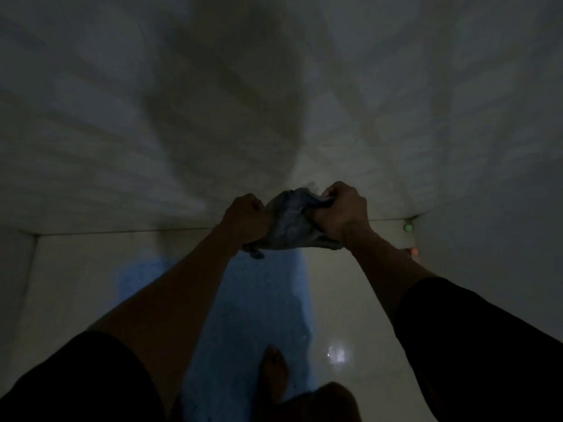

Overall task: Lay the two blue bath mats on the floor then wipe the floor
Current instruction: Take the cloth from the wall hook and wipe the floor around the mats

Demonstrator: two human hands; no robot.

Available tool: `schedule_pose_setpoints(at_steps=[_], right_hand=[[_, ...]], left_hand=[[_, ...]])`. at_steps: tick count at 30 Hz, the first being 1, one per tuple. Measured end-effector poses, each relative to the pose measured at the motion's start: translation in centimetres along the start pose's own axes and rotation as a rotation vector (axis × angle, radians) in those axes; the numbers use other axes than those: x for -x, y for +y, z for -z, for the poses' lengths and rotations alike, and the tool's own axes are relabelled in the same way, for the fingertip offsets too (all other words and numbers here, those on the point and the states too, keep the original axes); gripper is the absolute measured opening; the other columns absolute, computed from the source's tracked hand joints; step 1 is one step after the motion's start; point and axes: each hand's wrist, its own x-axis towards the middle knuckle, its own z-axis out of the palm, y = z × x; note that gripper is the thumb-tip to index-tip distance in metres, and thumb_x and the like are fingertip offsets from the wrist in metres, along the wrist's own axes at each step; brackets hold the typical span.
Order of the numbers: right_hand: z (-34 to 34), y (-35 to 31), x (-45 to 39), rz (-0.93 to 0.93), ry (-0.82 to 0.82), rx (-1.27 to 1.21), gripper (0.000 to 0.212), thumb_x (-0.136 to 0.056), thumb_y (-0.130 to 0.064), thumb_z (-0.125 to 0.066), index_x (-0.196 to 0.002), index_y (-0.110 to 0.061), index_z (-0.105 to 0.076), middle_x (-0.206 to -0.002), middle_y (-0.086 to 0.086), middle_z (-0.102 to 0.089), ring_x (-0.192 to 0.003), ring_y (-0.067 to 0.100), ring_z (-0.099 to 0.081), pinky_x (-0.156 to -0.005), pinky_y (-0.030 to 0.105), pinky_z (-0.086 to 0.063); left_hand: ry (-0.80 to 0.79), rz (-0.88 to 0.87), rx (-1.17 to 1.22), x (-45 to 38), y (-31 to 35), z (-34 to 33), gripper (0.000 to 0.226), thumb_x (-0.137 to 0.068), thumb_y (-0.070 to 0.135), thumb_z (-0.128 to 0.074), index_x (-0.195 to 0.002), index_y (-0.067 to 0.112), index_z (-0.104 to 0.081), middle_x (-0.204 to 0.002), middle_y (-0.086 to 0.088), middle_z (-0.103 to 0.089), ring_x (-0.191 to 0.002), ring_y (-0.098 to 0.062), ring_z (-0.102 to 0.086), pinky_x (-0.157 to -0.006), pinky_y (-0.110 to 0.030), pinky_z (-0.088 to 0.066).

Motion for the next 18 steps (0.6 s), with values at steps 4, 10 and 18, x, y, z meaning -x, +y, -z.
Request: schedule_pose_setpoints(at_steps=[4,10,18], right_hand=[[7.3,-4.3,3.0,0.056,-0.074,0.000,0.015,-0.071,-0.011,-0.071,-0.078,-0.015,-0.058,-0.065,-0.007,-0.055,-0.065,0.015,-0.055,-0.056,0.017,-0.035],[17.6,-11.4,5.5,0.179,-0.276,0.155,0.042,-0.079,-0.010,-0.069,-0.120,-0.012,-0.063,-0.111,0.015,-0.066,-0.094,0.029,-0.064,-0.074,0.027,-0.049],[30.1,-20.5,12.2,0.425,-0.256,0.206,0.013,-0.079,-0.013,-0.064,-0.085,-0.016,-0.053,-0.093,0.012,-0.058,-0.083,0.029,-0.058,-0.073,0.042,-0.055]], left_hand=[[0.040,0.001,-0.004,7.1,5.6,4.0,0.026,-0.085,0.003,-0.066,-0.069,0.015,-0.050,-0.070,-0.006,-0.055,-0.070,-0.025,-0.056,-0.063,-0.028,-0.045],[0.152,-0.117,-0.073,16.0,14.3,9.9,0.021,-0.081,-0.003,-0.067,-0.074,0.009,-0.051,-0.062,-0.001,-0.049,-0.056,-0.017,-0.048,-0.057,-0.021,-0.039],[0.344,-0.237,-0.289,28.5,23.6,16.3,0.031,-0.072,0.012,-0.077,-0.062,0.018,-0.049,-0.064,-0.002,-0.055,-0.060,-0.019,-0.051,-0.054,-0.025,-0.041]])
